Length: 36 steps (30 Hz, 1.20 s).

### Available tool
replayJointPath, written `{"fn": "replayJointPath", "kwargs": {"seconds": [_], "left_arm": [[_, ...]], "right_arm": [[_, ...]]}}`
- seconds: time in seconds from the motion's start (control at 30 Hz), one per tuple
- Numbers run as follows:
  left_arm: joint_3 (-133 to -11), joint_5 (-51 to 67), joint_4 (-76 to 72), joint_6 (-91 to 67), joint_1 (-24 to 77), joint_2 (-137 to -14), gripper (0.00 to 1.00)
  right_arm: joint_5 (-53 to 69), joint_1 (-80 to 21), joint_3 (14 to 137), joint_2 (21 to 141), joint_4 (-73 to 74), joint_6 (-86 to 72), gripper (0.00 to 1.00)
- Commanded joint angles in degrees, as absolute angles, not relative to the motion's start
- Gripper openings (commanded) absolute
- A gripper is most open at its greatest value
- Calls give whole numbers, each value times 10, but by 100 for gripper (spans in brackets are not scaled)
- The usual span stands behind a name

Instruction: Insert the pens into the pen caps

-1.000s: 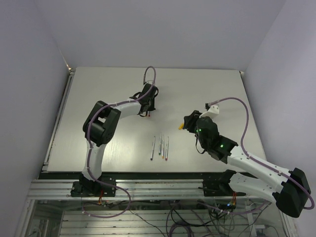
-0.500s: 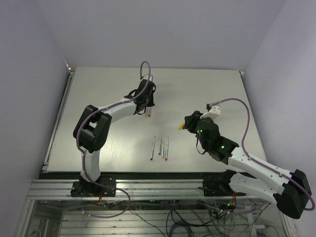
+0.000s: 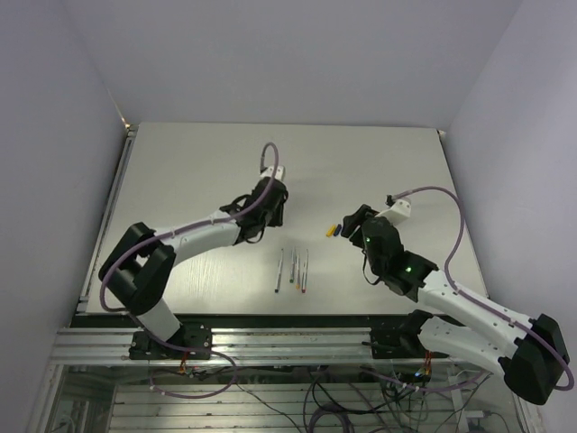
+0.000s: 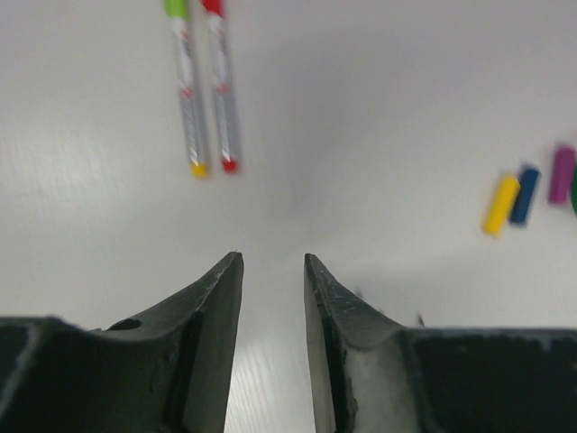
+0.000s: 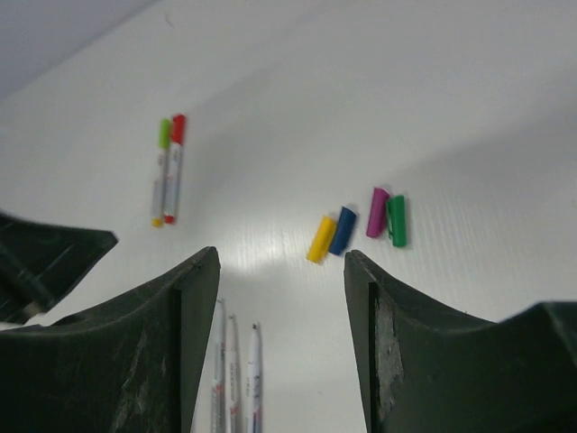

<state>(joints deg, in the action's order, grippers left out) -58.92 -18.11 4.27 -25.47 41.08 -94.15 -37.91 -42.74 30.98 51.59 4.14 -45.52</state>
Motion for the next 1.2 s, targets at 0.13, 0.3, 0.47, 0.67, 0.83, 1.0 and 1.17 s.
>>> {"fn": "replayJointPath", "kwargs": {"seconds": [0.13, 0.3, 0.47, 0.67, 0.83, 1.0, 1.17], "left_arm": [[-517, -219, 122, -294, 517, -873, 49], [-520, -246, 164, -298, 548, -876, 57], [-521, -245, 187, -302, 566, -889, 60], [-504, -230, 186, -315, 582, -895, 61], [-497, -227, 190, -321, 593, -902, 58], [-490, -214, 181, -323, 597, -909, 57], [-486, -196, 169, -330, 598, -921, 56]], "right_arm": [[-397, -426, 354, 576, 147, -489, 58], [-386, -425, 355, 590, 150, -479, 61], [-389, -426, 351, 594, 160, -488, 75], [-377, -426, 339, 588, 150, -491, 70], [-374, -426, 336, 586, 147, -498, 68], [-375, -425, 335, 585, 152, -512, 68], [-373, -425, 330, 582, 151, -515, 68]]}}
